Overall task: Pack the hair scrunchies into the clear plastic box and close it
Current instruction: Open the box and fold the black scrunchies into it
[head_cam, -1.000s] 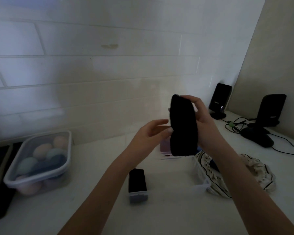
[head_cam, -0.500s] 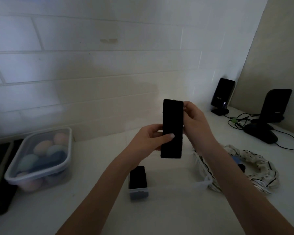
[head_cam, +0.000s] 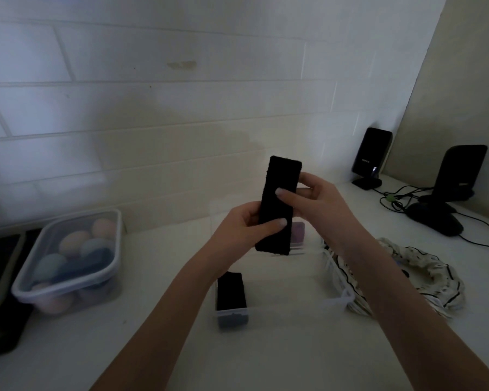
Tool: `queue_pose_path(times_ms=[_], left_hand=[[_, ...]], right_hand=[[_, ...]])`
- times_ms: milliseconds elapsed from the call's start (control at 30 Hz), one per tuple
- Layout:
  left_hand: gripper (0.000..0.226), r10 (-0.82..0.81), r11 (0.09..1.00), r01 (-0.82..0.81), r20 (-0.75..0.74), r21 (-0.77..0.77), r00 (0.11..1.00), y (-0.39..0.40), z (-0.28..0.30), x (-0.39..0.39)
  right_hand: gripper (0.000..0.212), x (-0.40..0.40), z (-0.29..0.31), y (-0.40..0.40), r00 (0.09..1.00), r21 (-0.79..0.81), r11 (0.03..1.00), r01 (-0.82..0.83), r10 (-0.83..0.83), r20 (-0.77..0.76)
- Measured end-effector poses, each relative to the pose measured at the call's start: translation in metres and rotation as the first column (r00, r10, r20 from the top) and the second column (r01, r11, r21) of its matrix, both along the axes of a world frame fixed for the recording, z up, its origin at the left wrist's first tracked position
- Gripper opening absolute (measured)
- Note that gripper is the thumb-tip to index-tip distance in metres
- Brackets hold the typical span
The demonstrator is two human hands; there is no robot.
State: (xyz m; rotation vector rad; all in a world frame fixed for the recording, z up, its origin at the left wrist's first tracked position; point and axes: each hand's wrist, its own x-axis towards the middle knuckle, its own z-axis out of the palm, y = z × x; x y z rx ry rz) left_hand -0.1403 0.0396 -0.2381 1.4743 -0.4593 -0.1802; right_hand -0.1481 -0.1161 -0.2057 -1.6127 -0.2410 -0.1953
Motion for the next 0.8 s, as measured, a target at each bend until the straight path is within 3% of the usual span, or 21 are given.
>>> queue_pose_path(times_ms=[167, 300, 367, 467, 500, 567, 633, 700, 800], left_hand=[[0.023, 0.088, 0.994, -0.094, 0.1, 0.055, 0.991, 0.002, 0.0, 0.0], [0.021, 0.258, 0.96, -0.277, 0.258, 0.04, 0.931, 0.002, 0.002, -0.001], [0.029, 0.399, 0.894, -0.447, 0.389, 0.035, 0.83, 0.003, 0.0, 0.001], [0.037, 0.543, 0.709, -0.705, 0.638, 0.001, 0.546, 0.008, -0.004, 0.003], [0.036, 0.564, 0.692, -0.722, 0.632, -0.009, 0.532, 0.01, -0.004, 0.003], [0.035, 0.57, 0.771, -0.636, 0.44, 0.003, 0.693, 0.012, 0.003, 0.001], [0.047, 0.448, 0.891, -0.452, 0.101, 0.028, 0.889, 0.011, 0.01, -0.002], [0.059, 0.274, 0.962, -0.27, -0.179, 0.042, 0.945, 0.011, 0.016, -0.004], [0.053, 0.115, 0.992, -0.122, -0.334, -0.001, 0.936, 0.013, 0.015, -0.002]], right_hand=[[0.032, 0.001, 0.001, 0.0, 1.0, 0.002, 1.0, -0.026, 0.026, 0.014], [0.056, -0.003, 0.004, 0.003, 0.989, 0.126, 0.981, -0.146, 0.148, -0.003], [0.049, -0.006, 0.007, 0.002, 0.984, 0.12, 0.977, -0.177, 0.179, -0.001], [0.018, -0.007, 0.009, -0.003, 0.98, 0.123, 0.973, -0.197, 0.2, -0.012], [0.013, -0.008, 0.01, -0.004, 0.974, 0.149, 0.963, -0.222, 0.227, -0.012], [0.015, -0.01, 0.011, -0.003, 0.963, 0.159, 0.95, -0.267, 0.267, 0.021], [0.012, -0.01, 0.011, -0.002, 0.959, 0.08, 0.958, -0.276, 0.268, 0.092], [0.011, -0.01, 0.011, 0.0, 0.956, -0.017, 0.967, -0.255, 0.254, 0.145], [0.018, -0.012, 0.012, 0.006, 0.94, -0.241, 0.952, -0.19, 0.247, 0.233]])
